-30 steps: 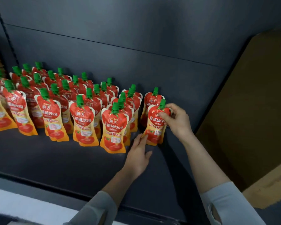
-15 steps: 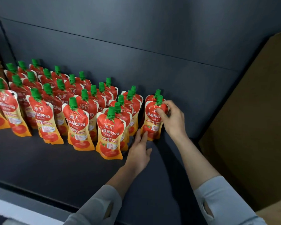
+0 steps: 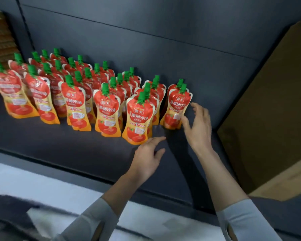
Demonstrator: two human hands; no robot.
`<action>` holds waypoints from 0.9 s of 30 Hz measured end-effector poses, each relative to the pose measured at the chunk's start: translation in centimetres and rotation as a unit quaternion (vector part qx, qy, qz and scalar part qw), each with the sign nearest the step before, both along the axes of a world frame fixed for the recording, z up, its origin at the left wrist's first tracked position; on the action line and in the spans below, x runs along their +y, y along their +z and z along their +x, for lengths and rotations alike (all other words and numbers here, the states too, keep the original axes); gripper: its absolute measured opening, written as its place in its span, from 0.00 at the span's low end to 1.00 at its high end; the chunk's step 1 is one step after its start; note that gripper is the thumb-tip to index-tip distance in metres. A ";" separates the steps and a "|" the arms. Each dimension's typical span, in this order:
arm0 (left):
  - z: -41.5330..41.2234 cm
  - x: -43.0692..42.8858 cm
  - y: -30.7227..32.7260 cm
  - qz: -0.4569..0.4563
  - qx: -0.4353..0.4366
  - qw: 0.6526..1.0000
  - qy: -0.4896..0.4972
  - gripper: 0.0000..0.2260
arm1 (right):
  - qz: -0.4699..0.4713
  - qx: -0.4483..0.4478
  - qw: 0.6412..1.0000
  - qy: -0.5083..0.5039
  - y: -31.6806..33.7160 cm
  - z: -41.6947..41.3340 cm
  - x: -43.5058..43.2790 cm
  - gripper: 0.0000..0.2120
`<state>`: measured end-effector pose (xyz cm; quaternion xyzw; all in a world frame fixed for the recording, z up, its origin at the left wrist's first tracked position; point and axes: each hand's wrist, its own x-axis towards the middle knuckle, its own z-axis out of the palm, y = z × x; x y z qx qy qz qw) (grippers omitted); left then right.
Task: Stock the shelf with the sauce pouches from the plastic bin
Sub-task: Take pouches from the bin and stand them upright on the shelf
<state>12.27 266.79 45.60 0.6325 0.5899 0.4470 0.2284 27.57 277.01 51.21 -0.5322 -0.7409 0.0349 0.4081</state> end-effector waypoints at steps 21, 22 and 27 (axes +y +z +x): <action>-25.5 -37.5 -15.0 -0.149 -0.142 0.903 0.377 0.10 | -0.179 -0.052 0.914 0.362 -20.1 -27.5 -33.4 0.13; -26.0 -39.2 -16.7 -0.164 -0.156 0.888 0.401 0.11 | -0.217 -0.072 0.895 0.383 -21.6 -28.7 -34.4 0.12; -26.4 -45.2 -24.3 -0.233 -0.265 0.788 0.505 0.16 | -0.358 -0.228 0.784 0.453 -29.7 -34.3 -37.1 0.12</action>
